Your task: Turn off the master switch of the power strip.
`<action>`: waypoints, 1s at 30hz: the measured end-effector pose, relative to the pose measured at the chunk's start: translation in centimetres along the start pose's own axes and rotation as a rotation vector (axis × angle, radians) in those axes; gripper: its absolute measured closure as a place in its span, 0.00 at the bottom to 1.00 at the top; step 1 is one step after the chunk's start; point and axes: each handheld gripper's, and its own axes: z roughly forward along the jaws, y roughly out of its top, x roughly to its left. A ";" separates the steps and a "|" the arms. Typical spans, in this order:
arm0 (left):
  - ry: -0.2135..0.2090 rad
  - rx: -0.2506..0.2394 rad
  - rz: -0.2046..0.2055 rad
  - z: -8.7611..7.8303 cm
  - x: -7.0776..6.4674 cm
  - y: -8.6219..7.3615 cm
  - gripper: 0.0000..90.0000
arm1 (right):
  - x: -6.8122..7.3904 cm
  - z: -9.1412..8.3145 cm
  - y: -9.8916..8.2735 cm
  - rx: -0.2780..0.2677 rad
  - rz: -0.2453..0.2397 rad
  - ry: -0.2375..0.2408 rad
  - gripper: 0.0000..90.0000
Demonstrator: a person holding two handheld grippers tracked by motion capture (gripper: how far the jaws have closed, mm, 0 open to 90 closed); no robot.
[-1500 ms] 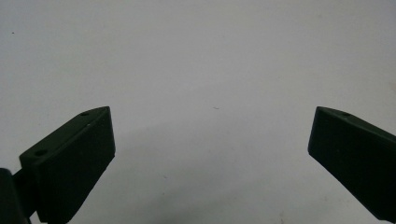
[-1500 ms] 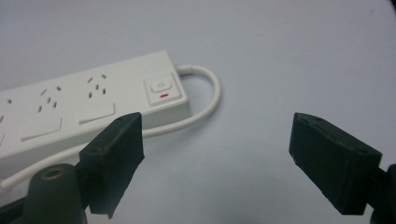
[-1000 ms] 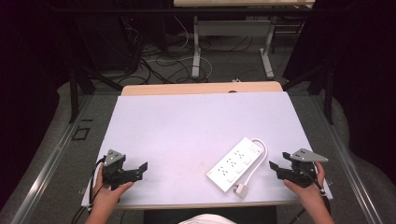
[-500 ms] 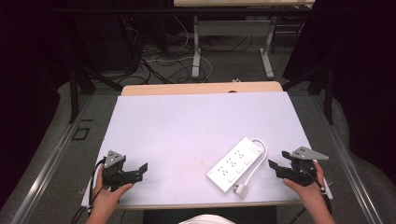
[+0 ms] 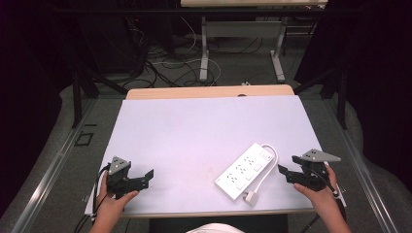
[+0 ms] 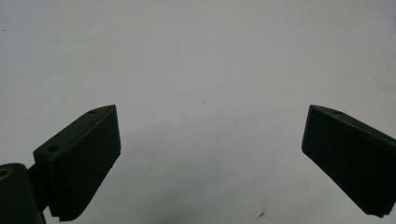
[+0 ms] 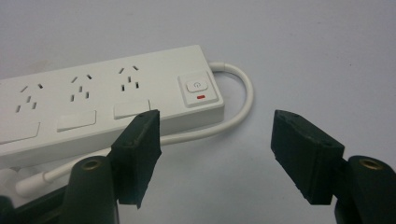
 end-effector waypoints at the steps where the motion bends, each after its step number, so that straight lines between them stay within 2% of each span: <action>1: 0.000 0.000 0.001 0.0 0.0 0.0 0.05 | 0.0 0.0 0.1 0.004 -0.010 0.003 0.36; 8: 0.003 0.000 -0.002 0.0 0.0 0.0 0.05 | 0.2 0.1 0.7 0.026 -0.023 0.008 0.36; 9: 0.003 -0.001 -0.002 0.0 0.0 0.0 0.05 | 0.1 0.0 1.0 0.039 -0.040 0.010 0.36; 15: 0.004 0.001 -0.003 -0.1 0.0 -0.1 0.05 | 0.1 0.2 1.3 0.069 -0.060 0.019 0.35; 28: 0.006 0.001 -0.003 -0.1 0.0 -0.1 0.05 | -0.5 0.1 2.0 0.166 -0.110 0.024 0.34; 30: 0.007 0.001 -0.004 -0.1 0.0 -0.1 0.05 | -0.5 0.1 1.9 0.185 -0.103 0.014 0.34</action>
